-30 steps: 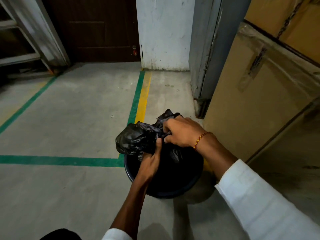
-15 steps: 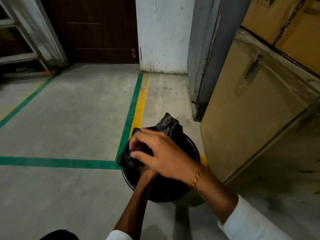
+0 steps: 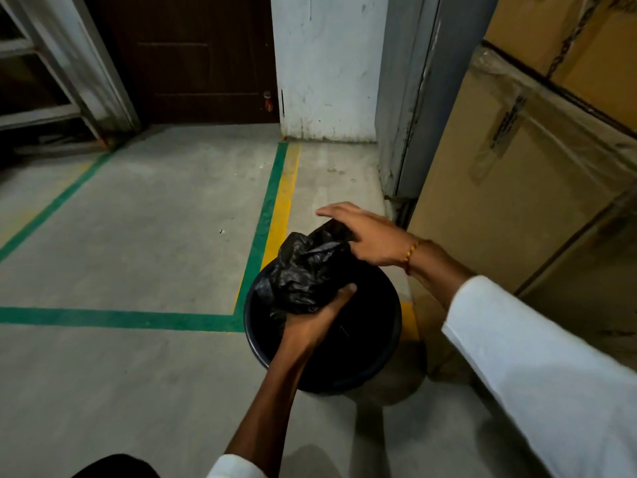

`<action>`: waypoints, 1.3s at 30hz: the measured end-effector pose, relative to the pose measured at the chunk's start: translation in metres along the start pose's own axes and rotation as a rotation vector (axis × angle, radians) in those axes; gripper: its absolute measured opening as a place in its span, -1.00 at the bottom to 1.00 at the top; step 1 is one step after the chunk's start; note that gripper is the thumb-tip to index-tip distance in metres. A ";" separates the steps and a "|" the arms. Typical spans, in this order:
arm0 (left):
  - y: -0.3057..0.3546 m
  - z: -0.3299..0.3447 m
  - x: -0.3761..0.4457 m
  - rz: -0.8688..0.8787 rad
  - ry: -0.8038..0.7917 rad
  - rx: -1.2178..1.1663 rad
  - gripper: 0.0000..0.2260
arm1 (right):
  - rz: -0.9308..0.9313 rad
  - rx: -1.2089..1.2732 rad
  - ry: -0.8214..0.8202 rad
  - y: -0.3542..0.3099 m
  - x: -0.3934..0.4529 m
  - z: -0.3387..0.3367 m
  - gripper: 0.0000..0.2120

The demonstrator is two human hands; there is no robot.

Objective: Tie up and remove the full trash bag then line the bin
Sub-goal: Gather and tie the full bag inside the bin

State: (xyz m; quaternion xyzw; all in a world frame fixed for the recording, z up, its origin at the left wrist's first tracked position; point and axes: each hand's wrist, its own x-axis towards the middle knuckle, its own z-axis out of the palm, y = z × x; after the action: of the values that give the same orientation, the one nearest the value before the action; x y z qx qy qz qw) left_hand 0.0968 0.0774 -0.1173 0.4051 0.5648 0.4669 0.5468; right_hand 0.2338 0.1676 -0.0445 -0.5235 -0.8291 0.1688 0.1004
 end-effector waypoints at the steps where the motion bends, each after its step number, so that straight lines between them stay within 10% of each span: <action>1: 0.003 0.002 -0.002 0.031 -0.021 0.002 -0.50 | -0.037 -0.044 -0.084 -0.005 0.003 -0.006 -0.31; 7: 0.011 -0.002 0.003 0.134 -0.076 -0.033 -0.70 | 0.034 -0.094 -0.392 -0.025 -0.002 -0.030 -0.84; 12: 0.009 0.001 0.006 0.089 0.009 -0.125 -0.77 | 0.087 0.009 -0.082 0.000 0.001 -0.010 -0.91; 17: -0.008 0.000 0.009 -0.069 -0.005 -0.103 -0.34 | 0.018 0.211 0.185 -0.010 -0.002 -0.010 -0.93; 27: -0.018 0.007 0.037 -0.032 -0.005 0.081 -0.45 | -0.249 -0.006 0.031 -0.077 -0.025 -0.012 -0.75; 30: -0.041 0.014 0.063 0.016 0.052 0.072 -0.31 | -0.323 0.318 0.039 -0.093 -0.035 -0.024 -0.85; 33: 0.005 0.017 0.033 0.101 -0.026 -0.003 -0.95 | -0.187 0.888 0.295 -0.078 -0.045 -0.026 -0.87; 36: 0.011 0.011 0.029 -0.017 -0.080 -0.134 -0.73 | 0.144 0.965 0.483 -0.034 -0.054 0.011 -0.83; 39: 0.017 0.002 0.033 -0.044 -0.005 -0.151 -0.67 | 0.258 0.696 0.167 0.003 -0.068 0.058 -0.26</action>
State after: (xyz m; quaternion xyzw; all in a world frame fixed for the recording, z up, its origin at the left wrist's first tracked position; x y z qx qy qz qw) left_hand 0.0958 0.1139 -0.1088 0.3513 0.5352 0.4953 0.5872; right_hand 0.2454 0.0967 -0.0987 -0.5702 -0.6383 0.4085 0.3172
